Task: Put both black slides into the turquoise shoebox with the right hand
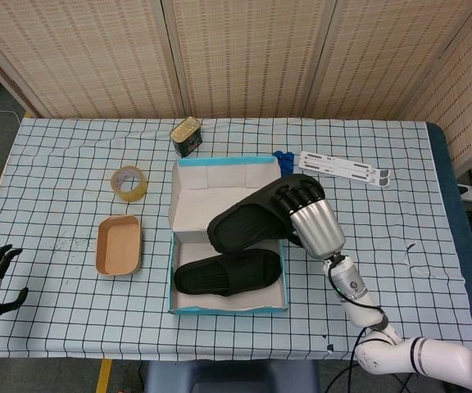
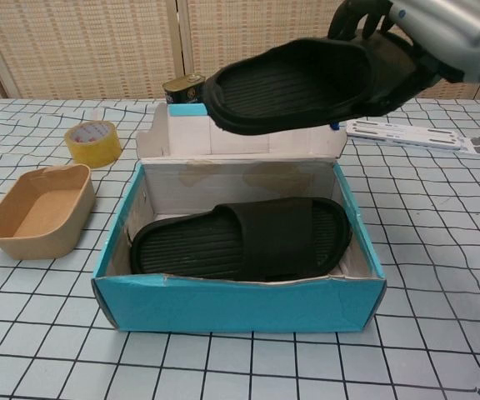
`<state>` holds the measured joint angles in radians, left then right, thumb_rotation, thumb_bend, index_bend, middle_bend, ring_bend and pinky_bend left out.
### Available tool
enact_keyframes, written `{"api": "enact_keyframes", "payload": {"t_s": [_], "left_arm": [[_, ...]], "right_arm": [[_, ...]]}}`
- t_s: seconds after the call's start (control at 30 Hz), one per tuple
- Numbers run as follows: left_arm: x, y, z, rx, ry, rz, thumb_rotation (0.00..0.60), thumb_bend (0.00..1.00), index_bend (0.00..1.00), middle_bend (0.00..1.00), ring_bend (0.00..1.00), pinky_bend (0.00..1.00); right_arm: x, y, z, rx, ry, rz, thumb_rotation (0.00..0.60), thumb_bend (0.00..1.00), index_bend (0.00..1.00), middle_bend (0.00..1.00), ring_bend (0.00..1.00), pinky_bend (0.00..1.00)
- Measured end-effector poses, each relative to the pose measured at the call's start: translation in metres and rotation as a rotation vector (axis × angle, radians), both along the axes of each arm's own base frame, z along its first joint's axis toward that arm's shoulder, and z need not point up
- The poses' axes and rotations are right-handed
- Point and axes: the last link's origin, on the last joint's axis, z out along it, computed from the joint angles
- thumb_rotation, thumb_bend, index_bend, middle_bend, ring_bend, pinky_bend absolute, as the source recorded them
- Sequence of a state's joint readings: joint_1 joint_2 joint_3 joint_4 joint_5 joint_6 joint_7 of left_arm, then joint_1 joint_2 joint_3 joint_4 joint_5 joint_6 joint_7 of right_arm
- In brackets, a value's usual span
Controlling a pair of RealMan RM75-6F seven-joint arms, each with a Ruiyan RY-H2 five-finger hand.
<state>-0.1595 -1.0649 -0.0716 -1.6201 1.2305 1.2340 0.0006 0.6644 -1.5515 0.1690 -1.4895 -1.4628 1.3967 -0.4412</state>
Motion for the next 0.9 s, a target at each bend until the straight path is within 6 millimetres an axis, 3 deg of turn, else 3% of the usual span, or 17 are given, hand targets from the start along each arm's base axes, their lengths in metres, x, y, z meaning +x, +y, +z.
{"api": "enact_keyframes", "payload": {"t_s": [0.37, 0.7, 0.9], "left_arm": [[0.001, -0.002, 0.001, -0.001, -0.011, -0.006, 0.600, 0.36, 0.13, 0.04, 0.09, 0.31], [0.002, -0.003, 0.002, -0.005, -0.017, -0.012, 0.600, 0.36, 0.13, 0.04, 0.09, 0.31], [0.001, -0.003, 0.003, 0.002, -0.025, -0.007, 0.600, 0.36, 0.13, 0.04, 0.09, 0.31]], "right_arm": [[0.035, -0.009, -0.064, 0.108, -0.030, 0.037, 0.600, 0.07, 0.72, 0.63, 0.40, 0.32], [0.058, -0.002, -0.105, 0.128, -0.004, 0.038, 0.600, 0.07, 0.72, 0.63, 0.40, 0.32], [0.060, 0.005, -0.126, 0.127, 0.043, 0.051, 0.600, 0.07, 0.72, 0.63, 0.40, 0.32]]}}
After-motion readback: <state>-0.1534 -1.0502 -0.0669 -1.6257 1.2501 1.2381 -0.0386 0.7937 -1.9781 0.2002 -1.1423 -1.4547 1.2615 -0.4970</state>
